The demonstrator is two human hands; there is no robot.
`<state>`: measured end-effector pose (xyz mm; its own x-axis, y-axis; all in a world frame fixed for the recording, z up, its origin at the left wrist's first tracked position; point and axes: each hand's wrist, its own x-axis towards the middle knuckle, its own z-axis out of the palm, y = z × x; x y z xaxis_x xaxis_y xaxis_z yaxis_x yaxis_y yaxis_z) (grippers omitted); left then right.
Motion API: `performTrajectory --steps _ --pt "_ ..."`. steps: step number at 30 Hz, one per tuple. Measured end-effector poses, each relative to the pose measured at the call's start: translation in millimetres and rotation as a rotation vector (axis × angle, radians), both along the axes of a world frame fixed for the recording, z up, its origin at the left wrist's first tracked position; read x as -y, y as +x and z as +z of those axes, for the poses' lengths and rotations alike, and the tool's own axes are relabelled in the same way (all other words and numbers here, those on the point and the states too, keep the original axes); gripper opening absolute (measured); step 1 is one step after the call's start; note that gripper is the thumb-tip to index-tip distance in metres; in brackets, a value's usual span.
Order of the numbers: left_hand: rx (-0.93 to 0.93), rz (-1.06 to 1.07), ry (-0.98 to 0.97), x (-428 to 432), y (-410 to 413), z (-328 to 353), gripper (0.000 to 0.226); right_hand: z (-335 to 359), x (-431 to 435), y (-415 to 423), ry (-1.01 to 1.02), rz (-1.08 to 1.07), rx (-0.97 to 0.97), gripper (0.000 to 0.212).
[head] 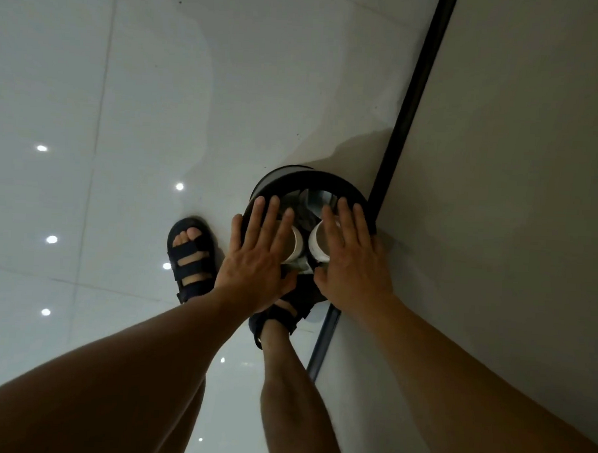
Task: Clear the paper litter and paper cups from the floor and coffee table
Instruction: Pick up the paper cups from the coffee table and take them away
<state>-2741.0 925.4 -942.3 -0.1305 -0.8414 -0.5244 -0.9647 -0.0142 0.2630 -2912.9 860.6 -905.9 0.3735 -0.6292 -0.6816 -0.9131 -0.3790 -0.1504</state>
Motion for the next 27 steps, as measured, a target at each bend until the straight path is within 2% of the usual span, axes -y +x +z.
performTrajectory --steps 5,9,19,23,27 --pt "0.001 -0.017 0.034 0.8 1.5 4.0 0.104 1.1 -5.0 6.7 0.021 -0.065 -0.012 0.113" --pt "-0.026 -0.005 0.034 7.8 17.9 39.0 0.103 31.3 -1.5 17.5 0.004 -0.089 0.006 0.113" --pt "-0.016 0.072 -0.002 15.4 100.3 221.2 0.095 203.2 11.6 77.1 -0.040 -0.091 0.047 0.095" --pt "0.018 0.166 0.008 -7.1 133.5 297.9 0.093 277.9 -3.5 111.4 -0.082 -0.067 0.091 0.092" --pt "0.012 0.320 -0.045 -48.7 158.5 365.9 0.087 339.4 -29.7 139.4 -0.100 0.072 0.146 0.091"
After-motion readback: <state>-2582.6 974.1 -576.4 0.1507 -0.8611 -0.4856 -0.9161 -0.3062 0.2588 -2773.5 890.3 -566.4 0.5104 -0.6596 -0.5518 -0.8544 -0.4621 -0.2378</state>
